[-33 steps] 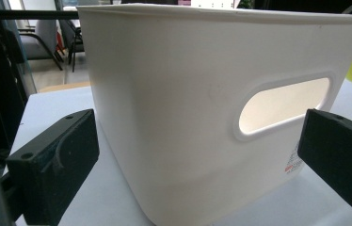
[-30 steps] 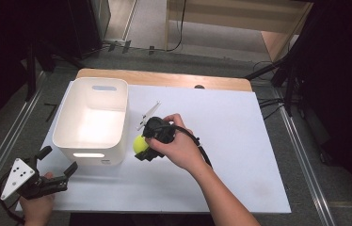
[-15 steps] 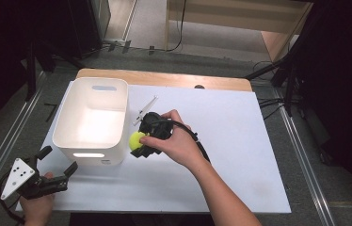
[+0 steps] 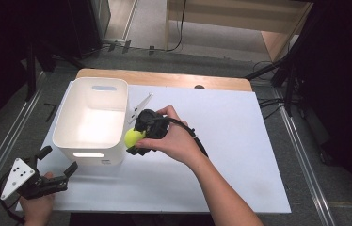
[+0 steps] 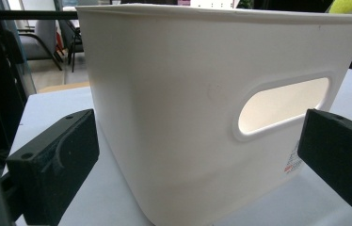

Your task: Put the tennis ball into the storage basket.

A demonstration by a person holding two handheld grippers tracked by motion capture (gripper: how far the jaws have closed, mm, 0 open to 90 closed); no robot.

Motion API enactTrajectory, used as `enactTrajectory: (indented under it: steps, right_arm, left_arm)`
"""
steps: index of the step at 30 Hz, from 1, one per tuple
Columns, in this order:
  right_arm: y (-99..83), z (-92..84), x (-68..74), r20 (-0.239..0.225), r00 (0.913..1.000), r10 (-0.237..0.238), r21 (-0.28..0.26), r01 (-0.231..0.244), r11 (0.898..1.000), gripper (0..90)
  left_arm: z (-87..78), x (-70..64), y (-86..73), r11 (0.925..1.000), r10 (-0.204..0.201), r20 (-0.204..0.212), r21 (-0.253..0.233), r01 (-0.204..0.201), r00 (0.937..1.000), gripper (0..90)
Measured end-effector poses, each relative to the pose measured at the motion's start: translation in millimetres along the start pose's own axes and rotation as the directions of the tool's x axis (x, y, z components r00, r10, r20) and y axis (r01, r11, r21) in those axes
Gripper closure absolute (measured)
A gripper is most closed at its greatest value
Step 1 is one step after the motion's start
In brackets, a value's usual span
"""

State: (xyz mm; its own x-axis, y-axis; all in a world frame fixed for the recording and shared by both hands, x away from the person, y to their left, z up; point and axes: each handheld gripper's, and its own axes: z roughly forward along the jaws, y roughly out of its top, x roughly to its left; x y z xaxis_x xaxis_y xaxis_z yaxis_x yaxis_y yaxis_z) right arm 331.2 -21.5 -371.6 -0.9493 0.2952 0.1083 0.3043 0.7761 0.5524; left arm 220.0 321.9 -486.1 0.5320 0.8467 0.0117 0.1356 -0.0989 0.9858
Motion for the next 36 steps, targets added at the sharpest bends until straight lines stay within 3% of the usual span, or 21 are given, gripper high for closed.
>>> enactTrajectory:
  steps: [7,17,21,36]
  right_arm:
    - [4.5,-1.5,0.5,0.003,1.0,-0.005,0.009,0.005,1.0,24.2]
    - [17.0,-8.4,-1.8,0.0,0.9996,-0.03,-0.033,0.03,0.999,24.2]
    - [21.7,-11.4,-2.7,0.006,0.9994,-0.034,-0.016,0.034,0.999,24.2]
    - [41.2,-13.2,-4.1,0.006,0.9985,-0.054,-0.046,0.054,0.997,24.2]
  left_arm:
    - [-0.1,0.0,0.0,1.0,0.0,-0.001,0.0,0.0,1.0,0.0]
    - [0.0,0.1,-0.1,1.0,0.0,0.0,0.0,0.0,1.0,0.0]
    - [0.0,0.1,0.0,1.0,0.001,0.0,0.0,-0.001,1.0,0.0]
    - [0.2,0.1,0.1,1.0,-0.001,0.001,-0.001,0.001,1.0,0.0]
